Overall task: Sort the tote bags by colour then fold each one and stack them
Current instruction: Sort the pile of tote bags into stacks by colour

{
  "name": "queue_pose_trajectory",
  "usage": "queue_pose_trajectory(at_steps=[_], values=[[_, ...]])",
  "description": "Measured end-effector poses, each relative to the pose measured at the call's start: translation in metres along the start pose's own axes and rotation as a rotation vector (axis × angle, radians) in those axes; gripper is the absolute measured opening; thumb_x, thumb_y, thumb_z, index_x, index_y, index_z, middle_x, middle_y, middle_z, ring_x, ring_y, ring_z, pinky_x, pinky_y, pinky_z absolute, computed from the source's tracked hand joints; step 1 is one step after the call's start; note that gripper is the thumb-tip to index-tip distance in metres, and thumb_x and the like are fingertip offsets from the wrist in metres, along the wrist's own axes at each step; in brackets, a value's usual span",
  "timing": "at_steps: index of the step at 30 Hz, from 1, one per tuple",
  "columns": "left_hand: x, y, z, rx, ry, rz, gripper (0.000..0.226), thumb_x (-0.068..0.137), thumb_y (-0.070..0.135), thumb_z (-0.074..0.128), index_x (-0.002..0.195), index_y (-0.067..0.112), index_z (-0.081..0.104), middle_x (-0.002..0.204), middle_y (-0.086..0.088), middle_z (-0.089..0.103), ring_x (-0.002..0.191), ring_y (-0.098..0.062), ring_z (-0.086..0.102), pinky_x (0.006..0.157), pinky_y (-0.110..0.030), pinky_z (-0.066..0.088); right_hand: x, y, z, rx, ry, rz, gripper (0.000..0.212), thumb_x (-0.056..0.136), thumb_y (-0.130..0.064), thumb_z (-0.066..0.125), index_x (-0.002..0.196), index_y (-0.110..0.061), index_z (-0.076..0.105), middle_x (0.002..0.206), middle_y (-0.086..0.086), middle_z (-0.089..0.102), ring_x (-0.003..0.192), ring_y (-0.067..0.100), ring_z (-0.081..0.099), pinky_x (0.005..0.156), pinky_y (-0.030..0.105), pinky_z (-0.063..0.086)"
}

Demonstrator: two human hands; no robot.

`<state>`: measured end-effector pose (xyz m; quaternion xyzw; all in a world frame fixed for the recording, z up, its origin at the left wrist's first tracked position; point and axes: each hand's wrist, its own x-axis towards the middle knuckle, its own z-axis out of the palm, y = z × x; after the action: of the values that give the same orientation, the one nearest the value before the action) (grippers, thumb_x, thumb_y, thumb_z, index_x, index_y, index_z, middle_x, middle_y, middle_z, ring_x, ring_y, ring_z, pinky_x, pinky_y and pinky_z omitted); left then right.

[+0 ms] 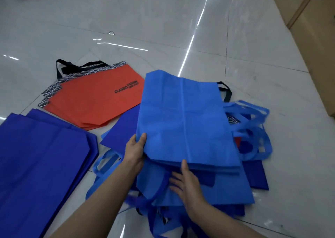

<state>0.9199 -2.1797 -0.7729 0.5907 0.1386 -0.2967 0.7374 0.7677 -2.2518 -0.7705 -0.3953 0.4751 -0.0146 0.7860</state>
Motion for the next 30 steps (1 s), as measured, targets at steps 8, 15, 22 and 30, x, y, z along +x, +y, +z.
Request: queue_pose_trajectory(at_steps=[8,15,22,30], values=[[-0.038,-0.024,0.002,0.309,-0.261,-0.081,0.025,0.088,0.007,0.062,0.111,0.015,0.055,0.109,-0.003,0.066,0.094,-0.023,0.066,0.065,-0.033,0.059,0.010,-0.037,-0.030,-0.442,0.500,-0.235,0.030,0.089,-0.049,0.055,0.098,-0.021,0.050,0.113,0.001,0.031,0.109,0.026,0.037,0.095,0.040,0.037],[-0.049,-0.040,0.044,0.657,-0.386,0.066,0.023,0.090,0.017,0.061,0.110,0.010,0.053,0.086,-0.005,0.061,0.070,-0.011,0.061,0.056,-0.022,0.051,0.005,-0.056,-0.082,-0.295,0.367,-0.255,0.025,0.098,-0.025,0.047,0.084,-0.005,0.053,0.072,0.007,0.050,0.060,0.018,0.046,0.048,0.024,0.037],[-0.055,-0.071,0.102,1.246,-0.537,0.528,0.044,0.087,0.045,0.059,0.119,0.016,0.054,0.125,0.000,0.054,0.116,-0.015,0.049,0.088,-0.021,0.040,0.022,-0.048,-0.170,0.124,0.843,-0.484,0.016,0.098,-0.025,0.049,0.083,-0.022,0.056,0.097,0.007,0.063,0.093,0.034,0.062,0.086,0.051,0.050],[-0.037,-0.100,0.081,2.119,-0.530,0.280,0.077,0.096,0.054,0.032,0.149,0.018,-0.010,0.156,-0.013,-0.013,0.144,-0.035,-0.002,0.114,-0.044,0.021,0.007,-0.041,-0.235,0.405,1.066,-0.610,0.015,0.100,-0.018,0.044,0.090,-0.013,0.054,0.085,-0.004,0.058,0.072,0.011,0.055,0.063,0.022,0.048]])
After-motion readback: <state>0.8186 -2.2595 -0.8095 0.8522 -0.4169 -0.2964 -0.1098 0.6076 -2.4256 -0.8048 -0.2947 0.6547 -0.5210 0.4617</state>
